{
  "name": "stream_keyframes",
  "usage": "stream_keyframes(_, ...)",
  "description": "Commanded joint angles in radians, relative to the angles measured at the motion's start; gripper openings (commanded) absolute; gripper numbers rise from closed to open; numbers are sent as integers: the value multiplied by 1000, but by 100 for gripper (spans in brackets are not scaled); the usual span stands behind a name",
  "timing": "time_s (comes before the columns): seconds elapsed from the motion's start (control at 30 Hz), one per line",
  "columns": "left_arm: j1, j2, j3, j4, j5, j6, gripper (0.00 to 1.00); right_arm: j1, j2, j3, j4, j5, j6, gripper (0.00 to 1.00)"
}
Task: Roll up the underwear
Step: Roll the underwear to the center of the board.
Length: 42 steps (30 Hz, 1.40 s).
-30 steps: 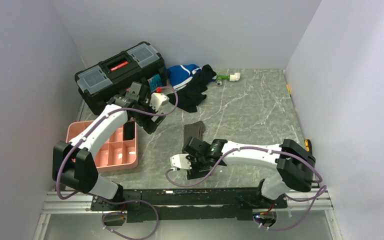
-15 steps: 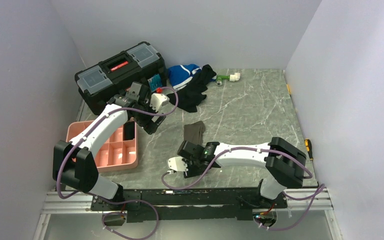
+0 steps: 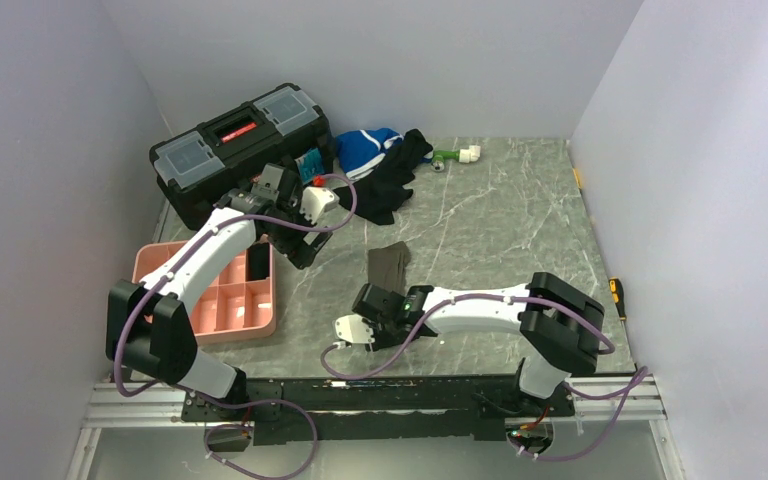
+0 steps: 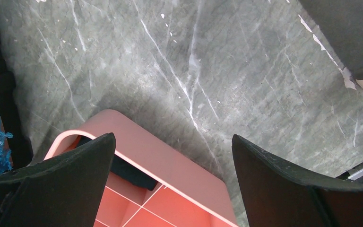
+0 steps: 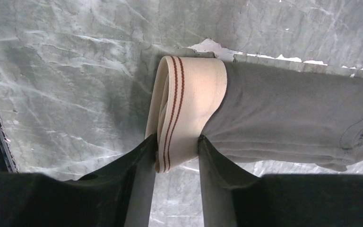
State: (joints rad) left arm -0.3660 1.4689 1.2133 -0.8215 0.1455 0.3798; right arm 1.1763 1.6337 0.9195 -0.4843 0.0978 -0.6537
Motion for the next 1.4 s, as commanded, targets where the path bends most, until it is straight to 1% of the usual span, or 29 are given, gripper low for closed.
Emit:
stream_keyframes(0.0,4,-3,13,2,31,20,99,5,-3,-18,25,17,12,35)
stream_keyframes(0.07,5,-4,10,2,30,26,100,5,-7,-22,23,15,12,32)
stream_keyframes(0.17,4,-3,8,3,25,32,99,5,-16,-18,8,2,12,31)
stream_keyframes(0.33,6,-8,1,3,33,39,99,-20,-31,10,-36,-70,10,29)
stream_keyframes(0.53,15,-94,-85,76,59,40,99,-149,-37,73,-103,-314,8,26)
stream_keyframes(0.7,65,-175,-149,123,96,45,99,-276,-10,137,-179,-548,-35,22)
stream_keyframes(0.87,131,-291,-215,144,181,61,99,-417,107,275,-353,-764,-104,19)
stream_keyframes(0.93,136,-348,-253,149,220,80,99,-456,165,351,-424,-828,-133,19)
stream_keyframes(1.13,128,-564,-435,213,341,163,99,-539,353,534,-622,-979,-231,19)
stream_keyframes(1.23,83,-641,-504,247,353,206,99,-572,436,610,-722,-1037,-279,19)
stream_keyframes(1.37,-41,-606,-523,265,338,243,99,-592,535,710,-830,-1080,-332,20)
